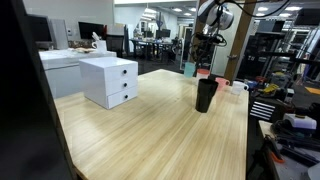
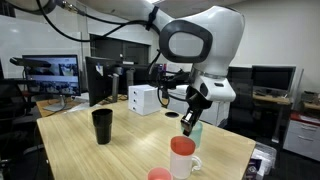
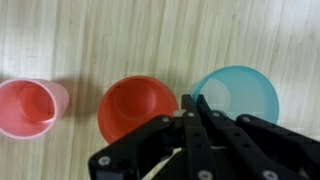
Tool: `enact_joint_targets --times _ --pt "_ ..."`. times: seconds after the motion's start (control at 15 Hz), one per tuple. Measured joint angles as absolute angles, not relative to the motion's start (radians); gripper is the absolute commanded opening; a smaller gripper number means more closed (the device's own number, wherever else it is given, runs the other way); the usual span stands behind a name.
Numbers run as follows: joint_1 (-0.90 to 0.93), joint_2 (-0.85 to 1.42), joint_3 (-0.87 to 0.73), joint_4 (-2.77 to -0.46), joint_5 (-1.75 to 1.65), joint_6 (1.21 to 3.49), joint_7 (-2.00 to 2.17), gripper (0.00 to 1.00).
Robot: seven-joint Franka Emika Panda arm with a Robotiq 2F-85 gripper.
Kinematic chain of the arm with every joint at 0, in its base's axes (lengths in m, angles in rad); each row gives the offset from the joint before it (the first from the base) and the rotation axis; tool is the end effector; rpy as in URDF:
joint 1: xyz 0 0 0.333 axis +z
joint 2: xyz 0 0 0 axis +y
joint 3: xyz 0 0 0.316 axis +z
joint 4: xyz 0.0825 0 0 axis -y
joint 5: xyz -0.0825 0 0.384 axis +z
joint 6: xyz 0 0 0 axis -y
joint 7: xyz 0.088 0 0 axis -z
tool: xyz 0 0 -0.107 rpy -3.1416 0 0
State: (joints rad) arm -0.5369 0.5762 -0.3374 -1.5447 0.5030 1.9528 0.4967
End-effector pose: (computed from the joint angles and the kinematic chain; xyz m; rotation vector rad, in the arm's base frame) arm 0.4884 -0.4818 0.3217 -2.0359 1.9982 0.1031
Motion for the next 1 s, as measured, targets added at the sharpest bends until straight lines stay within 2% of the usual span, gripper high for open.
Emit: enact_joint_targets --times 0.53,1.0 --pt "-0.545 0.579 -0.355 -1.475 0.484 1.747 0.641 0.05" --pt "-0.542 0.579 -0.357 -1.441 0.457 1.745 0.692 0.05"
